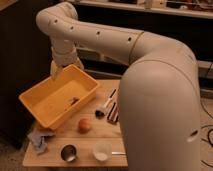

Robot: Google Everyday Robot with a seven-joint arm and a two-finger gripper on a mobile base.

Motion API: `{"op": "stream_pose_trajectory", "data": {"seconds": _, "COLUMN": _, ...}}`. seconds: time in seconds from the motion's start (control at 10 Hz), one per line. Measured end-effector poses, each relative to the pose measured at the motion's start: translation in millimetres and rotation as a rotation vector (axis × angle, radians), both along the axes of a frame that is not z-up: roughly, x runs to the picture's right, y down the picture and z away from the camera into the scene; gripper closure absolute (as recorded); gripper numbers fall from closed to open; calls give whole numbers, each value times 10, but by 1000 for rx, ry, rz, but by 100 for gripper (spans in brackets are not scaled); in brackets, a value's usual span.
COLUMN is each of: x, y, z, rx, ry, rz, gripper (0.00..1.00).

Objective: Place apple in table surface

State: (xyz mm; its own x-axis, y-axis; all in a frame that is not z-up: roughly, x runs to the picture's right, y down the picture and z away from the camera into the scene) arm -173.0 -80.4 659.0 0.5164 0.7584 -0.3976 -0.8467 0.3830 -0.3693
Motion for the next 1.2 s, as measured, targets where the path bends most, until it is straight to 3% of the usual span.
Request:
{"op": "stream_pose_trajectory", "data": {"seconds": 0.2, "x": 95, "y": 194, "z": 29, "rx": -4, "ry": 15, "rz": 23, "gripper": 20}}
{"op": "stream_pose_trajectory", "data": {"seconds": 0.5, "x": 502, "y": 590, "z": 52, "rx": -12, "ry": 44, "rz": 56, "gripper": 20}}
{"op": "stream_pose_trajectory", "data": {"seconds": 0.7, "x": 674, "y": 852, "z": 165, "rx": -49, "ry": 60, "rz": 65, "gripper": 20}}
{"op": "stream_pose_trajectory", "data": {"seconds": 1.2, "x": 656, "y": 862, "z": 161, "rx": -51, "ry": 56, "rz": 65, "gripper": 20}}
